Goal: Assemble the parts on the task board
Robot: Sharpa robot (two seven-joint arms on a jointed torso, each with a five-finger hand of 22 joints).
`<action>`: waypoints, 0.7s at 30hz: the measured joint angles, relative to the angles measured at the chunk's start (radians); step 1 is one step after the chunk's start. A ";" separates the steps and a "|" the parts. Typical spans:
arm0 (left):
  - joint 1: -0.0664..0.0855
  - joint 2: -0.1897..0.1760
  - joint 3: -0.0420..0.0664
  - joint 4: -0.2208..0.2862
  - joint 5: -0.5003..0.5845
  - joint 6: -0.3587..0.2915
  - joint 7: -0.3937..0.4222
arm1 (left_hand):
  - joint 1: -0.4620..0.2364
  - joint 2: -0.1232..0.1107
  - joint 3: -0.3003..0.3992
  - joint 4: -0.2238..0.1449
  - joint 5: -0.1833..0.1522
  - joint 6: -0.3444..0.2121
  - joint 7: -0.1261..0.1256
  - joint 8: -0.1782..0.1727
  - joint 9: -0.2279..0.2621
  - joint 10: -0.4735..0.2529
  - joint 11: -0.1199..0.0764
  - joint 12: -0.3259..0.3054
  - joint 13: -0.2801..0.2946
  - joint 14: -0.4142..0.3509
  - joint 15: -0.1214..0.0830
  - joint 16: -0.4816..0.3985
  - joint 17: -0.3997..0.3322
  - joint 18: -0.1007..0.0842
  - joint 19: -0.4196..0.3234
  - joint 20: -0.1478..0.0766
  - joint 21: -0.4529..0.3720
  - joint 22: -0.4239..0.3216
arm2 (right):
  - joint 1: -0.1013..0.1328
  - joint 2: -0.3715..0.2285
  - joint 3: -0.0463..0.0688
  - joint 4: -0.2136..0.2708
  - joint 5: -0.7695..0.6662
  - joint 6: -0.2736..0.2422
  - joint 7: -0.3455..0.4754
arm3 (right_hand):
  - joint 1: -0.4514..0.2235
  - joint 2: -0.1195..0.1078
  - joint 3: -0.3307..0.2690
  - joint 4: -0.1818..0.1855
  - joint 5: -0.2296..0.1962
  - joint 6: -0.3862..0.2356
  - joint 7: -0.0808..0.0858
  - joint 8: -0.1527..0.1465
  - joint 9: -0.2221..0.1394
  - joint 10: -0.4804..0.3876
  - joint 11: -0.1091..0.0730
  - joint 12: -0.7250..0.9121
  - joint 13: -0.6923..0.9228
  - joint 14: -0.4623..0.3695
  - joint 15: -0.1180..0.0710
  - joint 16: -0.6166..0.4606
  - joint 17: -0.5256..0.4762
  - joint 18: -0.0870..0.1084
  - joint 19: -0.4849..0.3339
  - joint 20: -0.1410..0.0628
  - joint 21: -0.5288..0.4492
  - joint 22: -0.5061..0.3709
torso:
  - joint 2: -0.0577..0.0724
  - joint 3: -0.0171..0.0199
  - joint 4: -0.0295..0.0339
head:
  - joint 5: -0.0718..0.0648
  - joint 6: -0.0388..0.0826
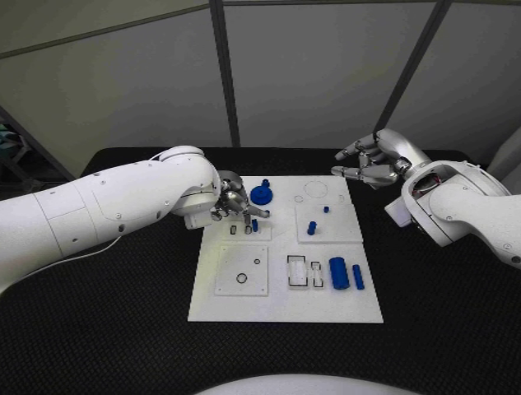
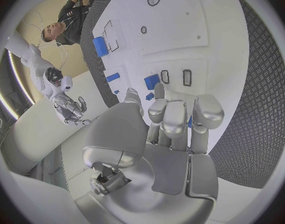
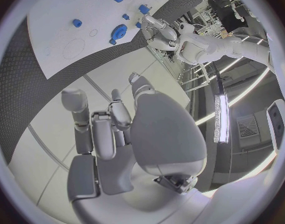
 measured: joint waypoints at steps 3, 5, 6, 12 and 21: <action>0.000 0.004 0.000 -0.003 -0.004 0.007 -0.001 | 0.007 0.005 0.004 -0.004 0.004 -0.003 -0.004 0.004 0.010 0.000 0.000 0.000 -0.004 0.000 0.000 0.000 0.000 0.000 0.000 0.000 0.000 0.000 | 0.000 0.001 0.000 -0.001 0.000 0.000 0.000 | 0.000 0.000 0.005 0.005 0.011 0.000 0.000 0.003 0.000 0.000 0.000 0.000 -0.002 -0.002 -0.002 -0.004 0.000 0.000 0.000 0.000 -0.006 -0.004 | 0.001 0.0001 -0.0001 | -0.001 -0.002; 0.000 0.008 0.000 -0.006 -0.007 0.012 -0.001 | 0.017 0.006 0.004 -0.004 0.005 -0.007 0.000 0.004 0.013 0.000 0.000 0.000 -0.005 0.000 0.000 0.000 0.000 0.000 0.000 0.000 0.000 -0.001 | 0.000 0.002 0.000 -0.001 0.000 0.001 -0.001 | 0.000 0.000 0.005 0.005 0.014 0.000 0.000 0.003 0.000 0.000 0.000 0.000 -0.002 -0.004 -0.004 -0.005 0.000 0.000 0.000 0.000 -0.006 -0.005 | 0.001 0.0001 -0.0006 | -0.001 -0.003; 0.000 0.010 0.000 -0.007 -0.008 0.014 -0.001 | 0.017 0.006 0.006 -0.006 0.005 -0.007 0.000 0.008 0.015 -0.002 -0.002 0.000 -0.006 0.000 0.000 0.000 0.000 0.000 0.000 0.000 0.000 -0.001 | 0.000 0.002 0.000 -0.002 0.000 0.001 -0.001 | 0.000 0.000 0.005 0.005 0.014 0.000 0.000 0.003 0.000 0.000 0.000 0.000 -0.002 -0.004 -0.004 -0.005 0.000 0.000 0.000 0.000 -0.006 -0.005 | 0.001 0.0001 -0.0007 | -0.001 -0.004; 0.000 0.018 0.000 -0.013 -0.014 0.027 -0.002 | 0.021 0.002 0.007 -0.007 0.005 -0.007 0.000 0.008 0.018 -0.004 -0.004 0.000 -0.009 0.000 0.000 0.000 0.000 0.000 -0.003 -0.003 0.000 -0.003 | 0.000 0.005 0.000 -0.004 0.000 0.002 -0.001 | 0.000 0.000 0.005 0.005 0.014 0.000 0.000 0.003 0.000 0.000 0.000 0.000 -0.002 -0.004 -0.003 -0.005 0.001 0.000 0.000 0.000 -0.006 -0.005 | 0.001 0.0002 -0.0008 | -0.001 -0.009; 0.000 0.023 0.000 -0.018 -0.019 0.034 -0.005 | 0.042 0.012 0.023 -0.008 0.005 -0.018 -0.004 0.015 0.030 -0.007 0.000 -0.008 -0.018 0.000 0.000 0.000 0.000 0.000 -0.007 0.000 0.000 -0.011 | 0.000 0.010 0.000 -0.006 0.000 0.006 -0.001 | 0.004 -0.004 0.005 0.005 0.019 0.000 0.000 0.003 0.000 0.000 0.000 0.000 -0.004 -0.004 -0.003 -0.005 0.001 0.000 0.000 0.000 -0.011 -0.008 | 0.001 0.0008 -0.0002 | -0.004 -0.011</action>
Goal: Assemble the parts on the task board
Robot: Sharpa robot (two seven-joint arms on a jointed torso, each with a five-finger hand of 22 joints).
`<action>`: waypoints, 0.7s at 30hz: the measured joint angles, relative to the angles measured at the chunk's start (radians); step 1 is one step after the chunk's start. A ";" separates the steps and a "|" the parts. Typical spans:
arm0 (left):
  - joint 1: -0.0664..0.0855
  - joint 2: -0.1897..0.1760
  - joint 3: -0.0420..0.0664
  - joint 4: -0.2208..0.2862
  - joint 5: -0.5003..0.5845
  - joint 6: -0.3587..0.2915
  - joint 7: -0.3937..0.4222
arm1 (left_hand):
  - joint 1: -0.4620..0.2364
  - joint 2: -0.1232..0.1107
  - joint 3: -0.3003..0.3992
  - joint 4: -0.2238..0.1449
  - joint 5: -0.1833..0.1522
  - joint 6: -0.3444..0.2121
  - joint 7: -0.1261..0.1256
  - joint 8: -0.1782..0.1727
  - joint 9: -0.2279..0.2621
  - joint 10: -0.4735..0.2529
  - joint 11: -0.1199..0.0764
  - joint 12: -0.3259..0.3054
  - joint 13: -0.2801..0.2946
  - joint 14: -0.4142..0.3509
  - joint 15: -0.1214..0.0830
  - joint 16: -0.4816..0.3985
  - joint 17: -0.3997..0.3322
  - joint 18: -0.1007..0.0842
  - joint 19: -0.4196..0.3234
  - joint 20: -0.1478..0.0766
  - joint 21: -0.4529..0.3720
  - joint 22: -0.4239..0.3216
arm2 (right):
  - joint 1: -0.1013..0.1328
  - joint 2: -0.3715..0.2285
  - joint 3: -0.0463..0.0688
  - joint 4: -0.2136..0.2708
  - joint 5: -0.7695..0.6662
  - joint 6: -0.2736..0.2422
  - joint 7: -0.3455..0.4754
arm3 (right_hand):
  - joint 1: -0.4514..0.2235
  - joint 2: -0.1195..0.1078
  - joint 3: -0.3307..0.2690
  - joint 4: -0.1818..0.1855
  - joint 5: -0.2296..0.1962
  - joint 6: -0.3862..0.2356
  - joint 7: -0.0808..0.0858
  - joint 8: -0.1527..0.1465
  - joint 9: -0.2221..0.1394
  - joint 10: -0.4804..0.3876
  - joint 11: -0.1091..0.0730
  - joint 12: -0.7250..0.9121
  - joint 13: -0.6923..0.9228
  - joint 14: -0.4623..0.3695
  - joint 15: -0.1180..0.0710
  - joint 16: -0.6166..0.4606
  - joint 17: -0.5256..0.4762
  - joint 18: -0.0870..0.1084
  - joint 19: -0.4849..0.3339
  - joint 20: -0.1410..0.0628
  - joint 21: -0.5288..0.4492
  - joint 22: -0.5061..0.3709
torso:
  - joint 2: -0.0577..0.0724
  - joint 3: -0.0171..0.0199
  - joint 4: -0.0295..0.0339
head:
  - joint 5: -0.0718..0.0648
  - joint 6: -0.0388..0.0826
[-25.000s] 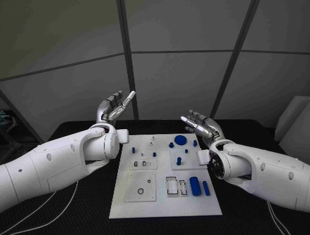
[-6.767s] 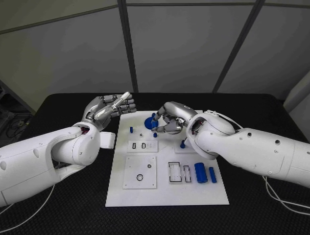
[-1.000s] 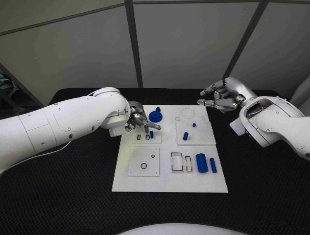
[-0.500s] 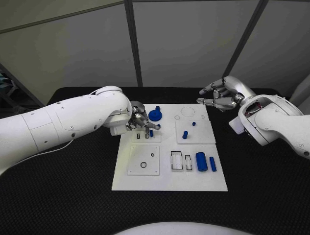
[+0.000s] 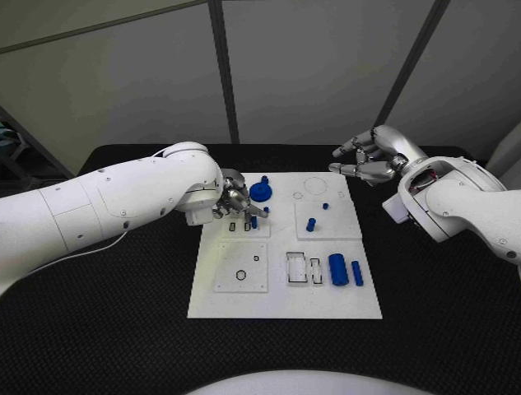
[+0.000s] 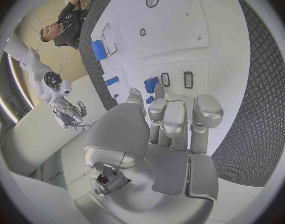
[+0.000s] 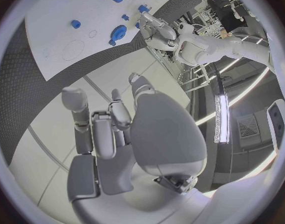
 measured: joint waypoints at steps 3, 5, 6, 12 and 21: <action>0.000 0.001 0.000 0.000 -0.001 0.000 -0.001 | 0.000 0.000 0.000 0.000 0.000 -0.001 0.001 0.004 0.003 0.000 0.000 -0.001 -0.001 0.000 0.000 0.000 0.000 0.000 0.000 0.000 0.000 0.000 | 0.000 0.000 0.000 0.000 0.000 0.002 0.000 | 0.000 0.000 0.000 0.000 0.000 0.000 0.000 0.000 0.000 0.000 0.000 0.000 0.000 0.000 0.000 0.000 0.000 0.000 0.000 0.000 0.000 0.000 | 0.000 0.0001 0.0001 | -0.001 -0.001; 0.000 0.002 0.000 -0.001 -0.001 0.000 -0.002 | 0.006 0.004 0.007 -0.001 0.000 -0.003 0.004 0.004 0.006 -0.004 -0.003 -0.001 -0.002 0.000 0.000 0.000 0.000 0.000 0.000 0.000 0.000 0.000 | 0.000 0.000 0.000 0.001 0.000 0.003 0.000 | 0.000 0.000 0.000 0.000 0.000 0.000 0.000 0.000 0.000 0.000 0.000 0.000 0.000 0.000 0.000 0.000 0.000 0.000 0.000 0.000 0.000 0.000 | 0.000 0.0004 0.0000 | -0.002 -0.002; 0.000 0.003 0.000 -0.001 -0.001 0.000 -0.002 | 0.009 0.001 0.007 -0.001 0.000 -0.003 0.004 0.004 0.008 -0.004 -0.003 -0.001 -0.002 0.000 0.000 0.000 0.000 0.000 -0.002 -0.002 0.000 0.000 | 0.000 0.001 0.000 0.001 0.000 0.003 0.000 | 0.000 0.000 0.000 0.000 0.000 0.000 0.000 0.000 0.000 0.000 0.000 0.000 0.000 0.000 0.000 0.000 0.000 0.000 0.000 0.000 0.000 0.000 | 0.000 0.0004 0.0000 | -0.002 -0.002; 0.000 0.009 0.000 -0.004 -0.002 0.005 -0.005 | 0.039 0.008 0.033 -0.014 0.000 -0.011 0.004 0.015 0.021 -0.004 -0.003 -0.001 -0.004 0.000 0.000 0.000 0.000 0.000 -0.004 -0.004 0.000 0.001 | 0.000 0.002 0.000 0.001 0.000 0.006 0.000 | 0.000 0.000 0.003 0.003 0.000 0.000 0.000 0.000 -0.001 0.000 0.000 0.000 0.000 0.000 0.000 0.000 0.000 0.000 0.000 0.000 0.000 -0.002 | 0.000 0.0004 0.0000 | -0.005 -0.004; 0.000 0.016 0.000 -0.010 -0.002 0.013 -0.008 | 0.075 0.015 0.080 -0.025 0.000 -0.016 -0.002 0.016 0.032 -0.004 -0.003 -0.001 -0.006 -0.004 -0.003 0.000 0.001 0.000 -0.004 -0.004 0.000 0.008 | 0.000 0.005 0.000 -0.001 0.000 0.010 0.000 | 0.000 0.000 0.003 0.003 0.000 0.000 0.000 0.000 -0.001 0.000 0.000 0.000 0.000 0.000 0.000 0.000 0.000 0.000 0.000 0.000 0.000 -0.002 | 0.000 0.0004 0.0006 | -0.006 -0.008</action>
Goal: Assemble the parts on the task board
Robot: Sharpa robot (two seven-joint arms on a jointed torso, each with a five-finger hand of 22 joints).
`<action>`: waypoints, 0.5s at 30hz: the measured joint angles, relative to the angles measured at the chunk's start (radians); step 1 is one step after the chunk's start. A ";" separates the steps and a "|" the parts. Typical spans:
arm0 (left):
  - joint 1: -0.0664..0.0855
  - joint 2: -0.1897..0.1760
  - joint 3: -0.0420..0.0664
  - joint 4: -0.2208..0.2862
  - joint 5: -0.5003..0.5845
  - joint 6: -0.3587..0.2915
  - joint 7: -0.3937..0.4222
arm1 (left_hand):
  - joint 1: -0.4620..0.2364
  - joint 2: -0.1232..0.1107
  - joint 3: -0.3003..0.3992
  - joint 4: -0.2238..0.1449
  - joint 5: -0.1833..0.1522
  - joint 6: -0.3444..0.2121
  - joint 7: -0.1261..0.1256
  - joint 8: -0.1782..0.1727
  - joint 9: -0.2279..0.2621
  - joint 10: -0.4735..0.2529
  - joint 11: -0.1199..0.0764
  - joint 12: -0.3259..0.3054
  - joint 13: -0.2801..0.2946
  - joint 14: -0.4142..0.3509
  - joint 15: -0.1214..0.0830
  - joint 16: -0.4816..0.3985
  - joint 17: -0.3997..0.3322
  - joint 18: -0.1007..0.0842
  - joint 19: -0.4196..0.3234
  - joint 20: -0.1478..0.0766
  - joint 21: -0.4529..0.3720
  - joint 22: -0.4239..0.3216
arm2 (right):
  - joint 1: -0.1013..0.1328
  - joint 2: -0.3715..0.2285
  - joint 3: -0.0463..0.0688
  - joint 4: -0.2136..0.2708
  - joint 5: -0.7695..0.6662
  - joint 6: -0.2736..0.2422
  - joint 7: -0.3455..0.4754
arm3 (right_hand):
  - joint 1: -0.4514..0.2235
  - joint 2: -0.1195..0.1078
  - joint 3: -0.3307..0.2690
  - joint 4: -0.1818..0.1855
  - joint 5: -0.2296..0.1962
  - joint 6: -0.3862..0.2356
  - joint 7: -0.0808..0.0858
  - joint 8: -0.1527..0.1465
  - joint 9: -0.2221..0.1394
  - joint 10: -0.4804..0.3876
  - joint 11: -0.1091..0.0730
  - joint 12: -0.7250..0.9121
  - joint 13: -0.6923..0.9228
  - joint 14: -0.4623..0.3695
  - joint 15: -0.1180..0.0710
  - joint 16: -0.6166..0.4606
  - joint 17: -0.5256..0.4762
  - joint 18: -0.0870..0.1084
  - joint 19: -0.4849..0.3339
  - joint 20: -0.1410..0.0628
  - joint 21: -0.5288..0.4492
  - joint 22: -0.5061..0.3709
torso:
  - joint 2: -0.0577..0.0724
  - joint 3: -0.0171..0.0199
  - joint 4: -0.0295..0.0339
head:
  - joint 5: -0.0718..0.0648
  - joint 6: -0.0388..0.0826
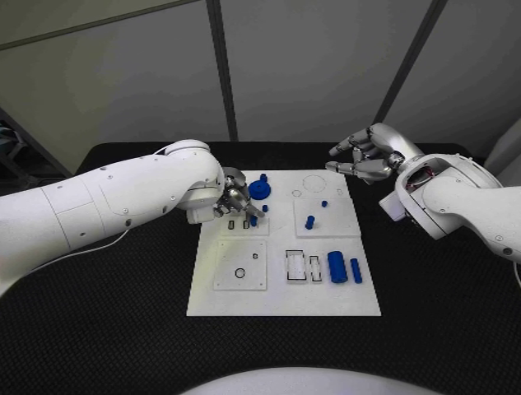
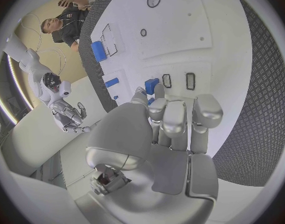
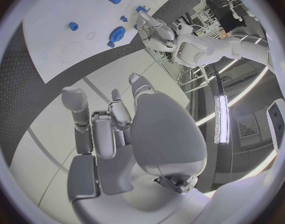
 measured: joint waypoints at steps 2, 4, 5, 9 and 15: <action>0.000 0.001 0.000 -0.001 0.000 0.002 0.000 | 0.000 0.000 0.000 0.000 0.000 0.000 0.000 0.003 0.001 0.000 0.000 0.000 0.000 0.000 0.000 0.000 0.000 0.000 0.000 0.000 0.000 0.001 | 0.000 0.001 0.000 0.000 0.000 0.001 0.000 | 0.000 0.000 0.000 0.000 0.000 0.000 0.000 0.000 0.000 0.000 0.000 0.000 0.000 0.000 0.000 0.000 0.000 0.000 0.000 0.000 0.000 0.000 | 0.000 0.0000 0.0000 | -0.001 0.000; 0.000 0.003 0.000 -0.002 0.000 0.004 -0.001 | 0.000 0.000 0.000 0.000 0.000 0.000 0.000 0.003 0.001 0.000 0.000 0.000 0.000 0.000 0.000 0.000 0.000 0.000 0.000 0.000 0.000 0.001 | 0.000 0.001 0.000 -0.001 0.000 0.001 0.000 | 0.000 0.000 0.000 0.000 0.000 0.000 0.000 0.000 0.000 0.000 0.000 0.000 0.000 0.000 0.000 0.000 0.000 0.000 0.000 0.000 0.000 0.000 | 0.000 0.0000 0.0001 | -0.001 -0.002; 0.000 0.004 0.000 -0.002 0.000 0.005 -0.001 | 0.000 0.000 0.000 0.000 0.000 0.000 0.000 0.003 0.001 0.000 0.000 0.000 0.000 0.000 0.000 0.000 0.000 0.000 0.000 0.000 0.000 0.001 | 0.000 0.002 0.000 -0.001 0.000 0.002 0.000 | 0.000 0.000 0.000 0.000 0.000 0.000 0.000 0.000 0.000 0.000 0.000 0.000 0.000 0.000 0.000 0.000 0.000 0.000 0.000 0.000 0.000 0.000 | 0.000 0.0000 0.0001 | -0.001 -0.002; 0.000 0.005 0.000 -0.004 0.000 0.008 -0.002 | 0.004 -0.004 0.007 0.002 0.000 0.000 0.000 0.003 0.001 0.000 0.000 0.000 0.000 0.000 0.000 0.000 0.000 0.000 0.000 0.000 0.000 0.001 | 0.000 0.003 0.000 -0.002 0.000 0.004 0.000 | 0.000 0.000 0.000 0.000 0.000 0.000 0.000 0.000 0.000 0.000 0.000 0.000 0.000 0.000 0.000 0.000 0.000 0.000 0.000 0.000 0.000 0.000 | 0.001 0.0001 0.0001 | -0.002 -0.003; 0.000 0.006 0.000 -0.006 0.000 0.013 -0.003 | 0.004 -0.004 0.007 0.002 0.000 0.000 0.000 0.003 0.003 0.000 0.000 0.000 0.000 0.004 -0.004 0.000 0.000 0.000 0.000 0.000 0.000 0.001 | 0.000 0.005 0.000 -0.004 0.000 0.005 0.000 | 0.000 0.000 0.000 0.000 0.000 0.000 0.000 0.000 0.000 0.000 0.000 0.000 0.000 0.000 0.000 0.000 0.000 0.000 0.000 0.000 0.000 0.000 | 0.000 0.0003 0.0006 | -0.002 -0.006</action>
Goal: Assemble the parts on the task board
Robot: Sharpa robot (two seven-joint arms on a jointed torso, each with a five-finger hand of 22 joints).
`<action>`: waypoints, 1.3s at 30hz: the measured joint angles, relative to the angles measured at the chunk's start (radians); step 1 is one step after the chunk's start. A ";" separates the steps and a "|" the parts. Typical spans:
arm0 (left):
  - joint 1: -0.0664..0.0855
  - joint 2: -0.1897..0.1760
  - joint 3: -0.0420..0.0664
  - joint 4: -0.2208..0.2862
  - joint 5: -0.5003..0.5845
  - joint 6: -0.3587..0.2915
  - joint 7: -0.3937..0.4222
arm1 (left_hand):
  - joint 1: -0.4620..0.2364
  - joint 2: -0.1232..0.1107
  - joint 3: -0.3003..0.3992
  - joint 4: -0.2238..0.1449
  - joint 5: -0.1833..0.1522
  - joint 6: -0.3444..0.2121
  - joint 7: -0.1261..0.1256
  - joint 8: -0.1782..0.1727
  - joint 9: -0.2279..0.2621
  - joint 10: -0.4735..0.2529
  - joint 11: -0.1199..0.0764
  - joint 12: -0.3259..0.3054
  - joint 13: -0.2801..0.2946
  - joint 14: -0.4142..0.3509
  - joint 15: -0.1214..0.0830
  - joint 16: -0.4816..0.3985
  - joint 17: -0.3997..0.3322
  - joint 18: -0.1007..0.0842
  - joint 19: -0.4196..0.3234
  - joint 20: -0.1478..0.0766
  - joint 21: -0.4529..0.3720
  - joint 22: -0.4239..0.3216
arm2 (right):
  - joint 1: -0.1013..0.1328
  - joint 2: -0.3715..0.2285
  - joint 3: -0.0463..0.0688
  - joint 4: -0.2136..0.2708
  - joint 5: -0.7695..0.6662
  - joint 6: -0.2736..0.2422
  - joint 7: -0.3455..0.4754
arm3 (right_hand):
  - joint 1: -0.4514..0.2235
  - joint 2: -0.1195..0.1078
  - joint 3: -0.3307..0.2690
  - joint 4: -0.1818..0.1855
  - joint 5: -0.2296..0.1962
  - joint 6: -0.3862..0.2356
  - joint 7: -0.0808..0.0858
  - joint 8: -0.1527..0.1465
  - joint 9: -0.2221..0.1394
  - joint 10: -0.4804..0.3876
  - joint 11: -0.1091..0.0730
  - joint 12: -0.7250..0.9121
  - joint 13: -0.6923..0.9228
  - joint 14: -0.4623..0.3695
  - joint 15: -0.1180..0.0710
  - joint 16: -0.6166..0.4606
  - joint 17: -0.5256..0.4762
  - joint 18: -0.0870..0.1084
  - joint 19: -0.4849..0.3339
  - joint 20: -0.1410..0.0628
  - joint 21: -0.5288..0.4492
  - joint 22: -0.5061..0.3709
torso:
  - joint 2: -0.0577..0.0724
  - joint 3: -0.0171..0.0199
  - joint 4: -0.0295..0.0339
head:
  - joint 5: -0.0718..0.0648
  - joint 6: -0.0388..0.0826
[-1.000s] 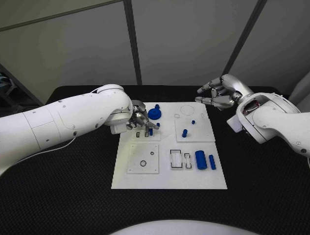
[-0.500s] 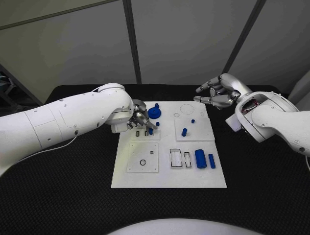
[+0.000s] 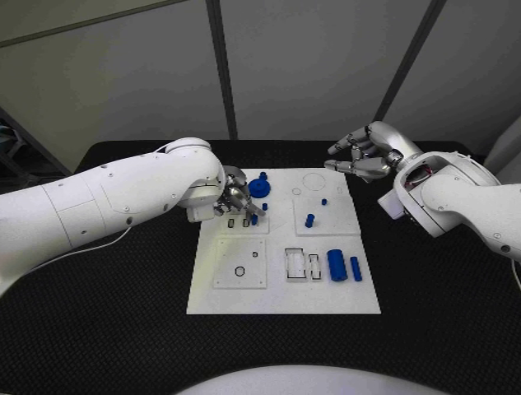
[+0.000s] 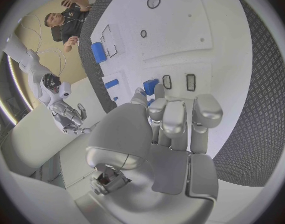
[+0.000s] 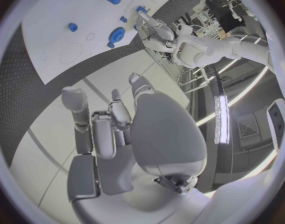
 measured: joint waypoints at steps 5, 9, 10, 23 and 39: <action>0.000 0.000 0.000 -0.002 0.000 0.004 0.000 | 0.004 -0.004 0.010 -0.002 0.000 0.000 0.000 0.000 0.002 0.000 0.000 0.000 0.002 0.000 0.000 0.000 0.000 0.000 0.000 0.000 0.000 0.003 | 0.000 0.003 0.000 -0.001 0.000 0.001 0.000 | 0.000 0.000 0.000 0.000 0.000 0.000 0.000 0.000 0.000 0.000 0.000 0.000 0.000 0.000 0.000 0.000 0.000 0.000 0.000 0.000 0.000 -0.002 | 0.000 0.0003 0.0001 | 0.000 -0.001; 0.000 0.000 0.000 -0.002 0.000 0.008 -0.001 | 0.021 -0.009 0.037 -0.008 0.000 -0.004 -0.004 0.000 0.006 0.000 0.000 0.000 0.002 0.000 0.000 0.000 0.001 0.000 0.000 0.000 0.000 0.006 | 0.000 0.004 0.000 -0.002 0.000 0.002 0.000 | 0.000 0.000 0.000 0.000 0.000 0.000 0.000 0.000 0.000 0.000 0.000 0.000 0.000 0.000 0.000 0.000 0.000 0.000 0.000 0.000 0.000 -0.001 | 0.000 0.0003 0.0001 | 0.000 -0.002; 0.000 0.000 0.001 -0.002 0.000 0.009 -0.001 | 0.031 -0.004 0.053 -0.012 0.000 -0.005 -0.005 0.000 0.006 0.000 0.000 0.000 0.002 0.000 0.000 0.000 0.001 0.000 0.000 0.000 0.000 0.007 | 0.000 0.004 0.000 -0.002 0.000 0.002 0.001 | 0.000 0.000 0.000 0.000 0.000 0.000 0.000 0.000 0.000 0.000 0.000 0.000 0.000 0.000 0.000 0.000 0.000 0.000 0.000 0.000 0.000 -0.001 | 0.000 0.0003 0.0001 | 0.000 -0.002; 0.003 -0.005 0.001 0.003 0.011 0.010 0.001 | 0.051 -0.122 0.487 0.011 0.003 -0.031 0.002 -0.012 0.034 -0.009 -0.006 -0.035 -0.027 0.000 -0.007 0.000 0.003 0.000 -0.007 -0.007 0.000 0.014 | 0.000 0.006 0.000 -0.006 0.000 0.004 0.002 | 0.000 0.000 0.000 0.000 0.000 0.000 0.000 0.000 0.000 0.000 0.000 0.000 0.000 0.000 0.000 0.000 0.000 0.000 0.000 0.000 0.000 -0.002 | -0.001 0.0003 0.0001 | 0.001 -0.004; 0.000 -0.077 0.000 0.065 0.073 -0.032 0.010 | -0.055 -0.191 0.650 -0.046 0.002 -0.034 -0.001 0.026 0.087 0.001 -0.007 -0.035 -0.037 0.000 -0.007 0.000 0.004 0.000 -0.007 -0.007 0.000 0.031 | 0.000 0.007 0.000 -0.011 0.000 0.005 0.004 | 0.000 0.000 0.000 0.000 0.000 0.000 0.000 0.000 0.000 0.000 0.000 0.000 0.000 0.000 0.000 0.000 0.000 0.000 -0.003 -0.003 -0.004 -0.005 | -0.002 0.0005 0.0024 | 0.010 -0.005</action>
